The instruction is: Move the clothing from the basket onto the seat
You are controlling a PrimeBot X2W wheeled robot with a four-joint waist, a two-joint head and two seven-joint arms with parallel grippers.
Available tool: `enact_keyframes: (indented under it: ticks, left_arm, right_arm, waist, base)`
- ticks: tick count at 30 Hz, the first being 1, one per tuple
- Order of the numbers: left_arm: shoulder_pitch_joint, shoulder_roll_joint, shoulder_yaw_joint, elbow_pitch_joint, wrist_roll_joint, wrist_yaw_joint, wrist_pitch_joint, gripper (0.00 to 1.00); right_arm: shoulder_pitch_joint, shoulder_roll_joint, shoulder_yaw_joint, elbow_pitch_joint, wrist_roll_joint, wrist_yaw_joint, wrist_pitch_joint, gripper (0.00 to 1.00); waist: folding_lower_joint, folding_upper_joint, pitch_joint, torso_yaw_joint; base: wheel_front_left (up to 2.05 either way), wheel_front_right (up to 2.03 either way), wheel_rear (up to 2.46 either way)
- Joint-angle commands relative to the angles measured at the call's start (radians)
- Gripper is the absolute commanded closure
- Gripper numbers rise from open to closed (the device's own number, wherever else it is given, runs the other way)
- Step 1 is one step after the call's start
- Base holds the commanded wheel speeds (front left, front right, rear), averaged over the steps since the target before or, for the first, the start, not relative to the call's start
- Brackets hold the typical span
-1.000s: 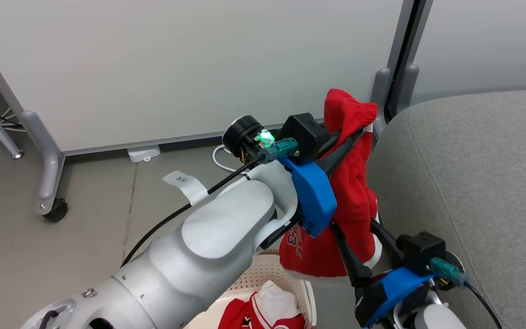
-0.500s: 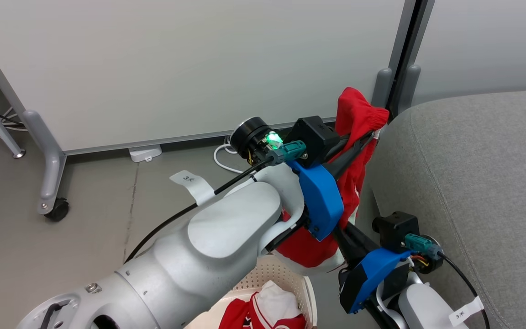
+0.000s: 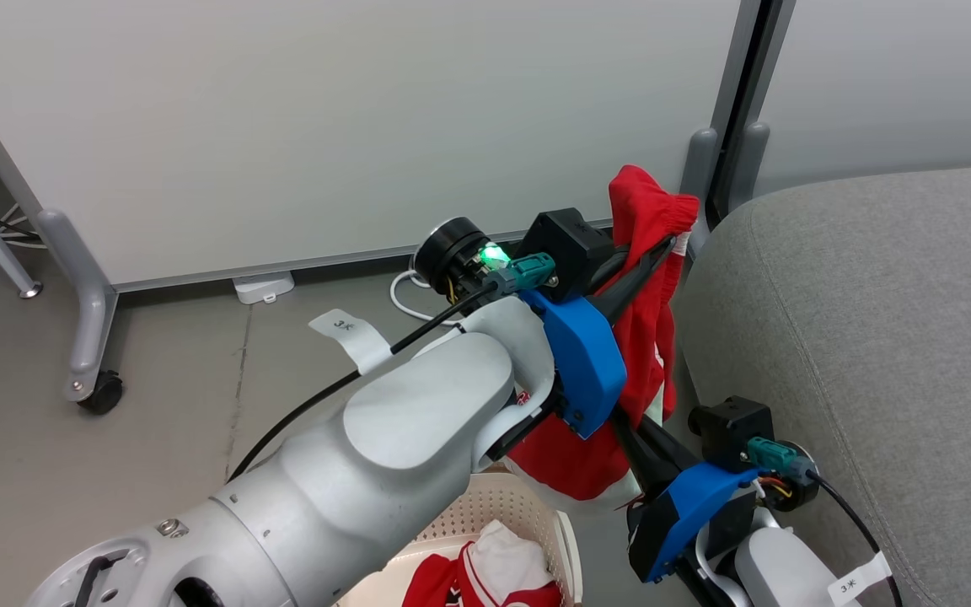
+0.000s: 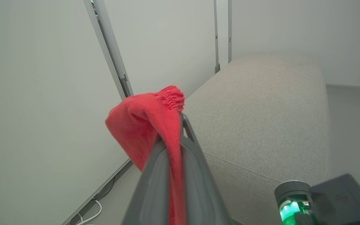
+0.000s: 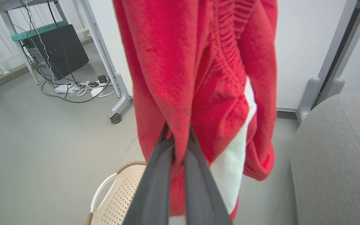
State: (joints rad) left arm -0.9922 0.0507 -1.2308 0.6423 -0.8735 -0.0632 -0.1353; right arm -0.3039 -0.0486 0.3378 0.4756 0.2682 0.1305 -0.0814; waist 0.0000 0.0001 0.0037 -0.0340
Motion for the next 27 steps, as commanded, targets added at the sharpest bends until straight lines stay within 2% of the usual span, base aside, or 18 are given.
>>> enact_keyframes:
  ticks: [1, 3, 6, 7, 8, 9, 16, 18, 21, 27]
  left_arm:
    - [-0.018, 0.000, -0.002, 0.004, -0.006, 0.002, -0.009, 1.00]
    - [-0.020, 0.000, -0.004, 0.008, -0.012, 0.005, -0.013, 0.96]
    - [-0.021, 0.000, -0.008, 0.014, -0.015, 0.009, -0.019, 0.68]
    - [-0.021, 0.000, -0.010, 0.016, -0.016, 0.010, -0.022, 0.54]
    - [-0.022, 0.000, -0.010, 0.017, -0.017, 0.013, -0.029, 0.17]
    - [-0.017, 0.000, -0.007, 0.022, -0.027, 0.022, -0.026, 0.00]
    - [0.009, 0.004, 0.010, 0.058, -0.048, 0.036, -0.063, 0.00]
    - [0.026, 0.014, 0.016, 0.066, -0.057, 0.029, -0.074, 0.00]
    - [0.057, 0.046, 0.035, 0.066, -0.062, 0.029, -0.099, 0.00]
    - [0.183, 0.125, 0.130, 0.018, -0.069, 0.080, -0.130, 0.00]
  right_arm:
    - [0.003, -0.003, -0.005, 0.003, -0.004, 0.000, -0.006, 1.00]
    - [0.007, -0.003, -0.008, 0.002, -0.004, 0.000, -0.007, 1.00]
    - [0.014, -0.003, -0.012, -0.003, -0.008, 0.000, -0.007, 1.00]
    - [0.016, -0.003, -0.013, -0.003, -0.010, 0.000, -0.005, 1.00]
    - [0.018, -0.003, -0.013, -0.003, -0.013, 0.000, -0.002, 1.00]
    - [0.019, -0.003, -0.013, -0.004, -0.015, 0.000, -0.001, 1.00]
    - [0.027, -0.003, -0.019, -0.019, -0.021, 0.000, 0.002, 1.00]
    - [0.030, -0.003, -0.018, -0.022, -0.021, 0.000, 0.003, 1.00]
    - [0.034, -0.003, -0.018, -0.029, -0.023, 0.000, 0.003, 1.00]
    - [0.055, -0.003, -0.031, -0.049, -0.029, 0.000, 0.012, 1.00]
  waist:
    - [0.0000, -0.0001, 0.001, -0.002]
    - [0.0000, -0.0001, 0.000, -0.003]
    - [0.0000, -0.0001, 0.000, -0.004]
    - [0.0000, -0.0001, -0.001, -0.004]
    - [0.0000, -0.0001, -0.001, -0.004]
    - [0.0000, -0.0001, -0.002, -0.005]
    - [0.0000, -0.0001, -0.007, -0.012]
    - [0.0000, -0.0001, -0.010, -0.015]
    - [0.0000, -0.0001, -0.011, -0.019]
    - [0.0000, -0.0001, -0.009, -0.028]
  base:
    - [0.00, 0.00, 0.00]
    - [0.00, 0.00, 0.00]
    - [0.00, 0.00, 0.00]
    - [0.00, 0.00, 0.00]
    - [0.00, 0.00, 0.00]
    - [0.00, 0.00, 0.00]
    - [0.00, 0.00, 0.00]
    - [0.00, 0.00, 0.00]
    - [0.00, 0.00, 0.00]
    - [0.00, 0.00, 0.00]
